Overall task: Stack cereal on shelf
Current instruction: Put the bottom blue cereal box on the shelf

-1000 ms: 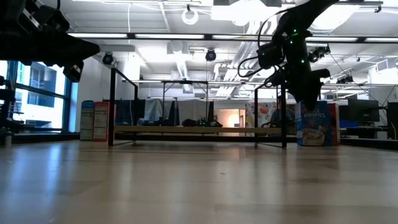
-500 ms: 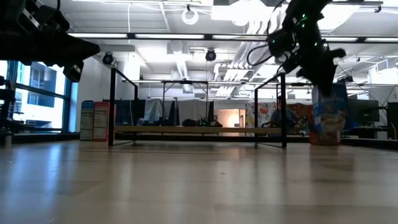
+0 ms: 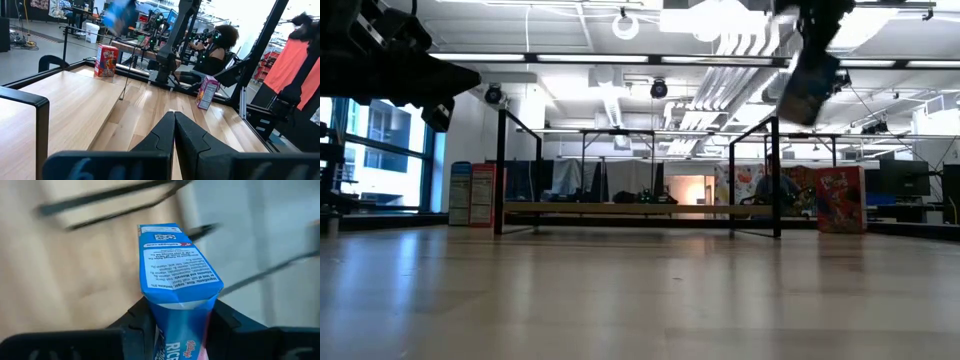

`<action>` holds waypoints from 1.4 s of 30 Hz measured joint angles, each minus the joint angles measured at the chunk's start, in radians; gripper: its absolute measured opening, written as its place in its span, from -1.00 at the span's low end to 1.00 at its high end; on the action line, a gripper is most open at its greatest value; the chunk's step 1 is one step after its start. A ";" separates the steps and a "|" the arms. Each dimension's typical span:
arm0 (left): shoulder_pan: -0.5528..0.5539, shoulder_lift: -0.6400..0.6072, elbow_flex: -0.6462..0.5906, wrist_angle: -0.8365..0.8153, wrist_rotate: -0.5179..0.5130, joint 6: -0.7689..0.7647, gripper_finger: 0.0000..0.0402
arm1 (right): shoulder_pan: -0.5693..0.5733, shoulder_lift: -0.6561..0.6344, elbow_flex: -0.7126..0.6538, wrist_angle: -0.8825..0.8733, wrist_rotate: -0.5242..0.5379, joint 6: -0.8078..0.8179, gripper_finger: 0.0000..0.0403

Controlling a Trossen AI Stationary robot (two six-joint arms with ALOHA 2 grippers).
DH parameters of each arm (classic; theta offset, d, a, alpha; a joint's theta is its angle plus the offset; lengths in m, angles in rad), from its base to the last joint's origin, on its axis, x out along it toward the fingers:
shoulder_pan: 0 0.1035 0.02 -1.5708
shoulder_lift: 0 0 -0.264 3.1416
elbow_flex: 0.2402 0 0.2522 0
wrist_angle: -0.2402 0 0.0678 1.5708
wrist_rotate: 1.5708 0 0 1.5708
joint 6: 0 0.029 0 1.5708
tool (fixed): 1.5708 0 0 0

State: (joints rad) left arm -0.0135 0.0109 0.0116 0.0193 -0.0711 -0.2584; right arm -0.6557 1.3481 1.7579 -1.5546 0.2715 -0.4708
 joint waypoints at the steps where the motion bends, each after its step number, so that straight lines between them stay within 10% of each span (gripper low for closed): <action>1: 0.000 0.000 0.000 0.000 0.000 0.000 -0.98 | 0.003 -0.001 0.041 0.027 0.019 0.000 -0.50; 9: 0.000 0.000 0.000 0.000 0.000 0.000 -0.98 | 0.033 0.043 0.154 0.328 -0.090 0.042 -0.50; 26: 0.000 0.000 0.000 0.000 0.000 0.000 -0.98 | 0.197 0.520 0.153 0.182 -0.014 -0.027 -0.50; 42: 0.000 0.000 0.000 0.000 0.000 0.000 -0.98 | 0.176 0.647 0.154 0.182 -0.012 -0.088 -0.50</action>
State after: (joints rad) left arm -0.0135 0.0107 0.0120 0.0193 -0.0715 -0.2584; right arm -0.4799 1.9954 1.9118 -1.3730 0.2591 -0.5587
